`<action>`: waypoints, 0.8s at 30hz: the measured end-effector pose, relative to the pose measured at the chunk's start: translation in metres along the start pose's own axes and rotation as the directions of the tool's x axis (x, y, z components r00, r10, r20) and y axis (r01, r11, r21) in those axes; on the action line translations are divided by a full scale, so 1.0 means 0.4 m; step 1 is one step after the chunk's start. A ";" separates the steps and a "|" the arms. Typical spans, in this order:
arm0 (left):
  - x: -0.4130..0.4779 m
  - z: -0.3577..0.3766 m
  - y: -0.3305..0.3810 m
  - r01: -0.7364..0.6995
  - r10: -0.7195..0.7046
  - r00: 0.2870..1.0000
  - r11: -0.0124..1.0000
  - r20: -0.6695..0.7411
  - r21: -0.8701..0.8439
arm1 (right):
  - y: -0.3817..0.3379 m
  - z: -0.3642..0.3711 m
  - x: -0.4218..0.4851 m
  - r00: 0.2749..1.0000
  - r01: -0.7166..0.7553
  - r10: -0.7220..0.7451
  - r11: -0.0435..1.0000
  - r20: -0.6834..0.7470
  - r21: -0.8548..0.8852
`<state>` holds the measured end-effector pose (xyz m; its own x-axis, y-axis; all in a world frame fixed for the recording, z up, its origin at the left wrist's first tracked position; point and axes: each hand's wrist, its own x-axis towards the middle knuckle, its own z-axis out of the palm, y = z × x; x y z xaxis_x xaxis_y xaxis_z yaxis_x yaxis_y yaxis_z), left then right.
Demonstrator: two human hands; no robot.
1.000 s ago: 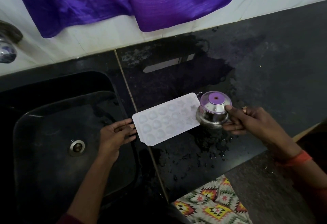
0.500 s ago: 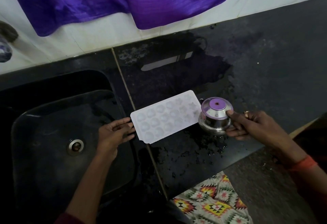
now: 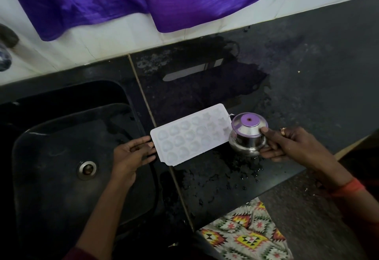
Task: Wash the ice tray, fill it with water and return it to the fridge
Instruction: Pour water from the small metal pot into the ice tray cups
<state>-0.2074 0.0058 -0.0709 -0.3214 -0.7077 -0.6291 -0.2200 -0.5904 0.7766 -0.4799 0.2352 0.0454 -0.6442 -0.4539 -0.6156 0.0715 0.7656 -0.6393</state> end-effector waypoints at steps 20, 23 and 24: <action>0.002 -0.001 -0.001 -0.005 0.005 1.000 1.000 -0.006 -0.011 | -0.015 -0.008 -0.034 0.999 0.005 -0.005 1.000 0.046 -0.005; 0.006 -0.003 -0.004 0.000 0.000 1.000 1.000 -0.006 0.000 | -0.013 -0.012 -0.043 0.999 0.005 -0.005 1.000 0.049 -0.017; 0.007 -0.004 -0.005 0.001 -0.001 1.000 1.000 -0.006 0.002 | -0.012 -0.013 -0.045 0.999 0.006 -0.005 1.000 0.049 -0.025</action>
<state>-0.2066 0.0043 -0.0742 -0.3159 -0.7095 -0.6299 -0.2220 -0.5902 0.7761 -0.4726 0.2419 0.0618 -0.6068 -0.4790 -0.6343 0.0484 0.7742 -0.6311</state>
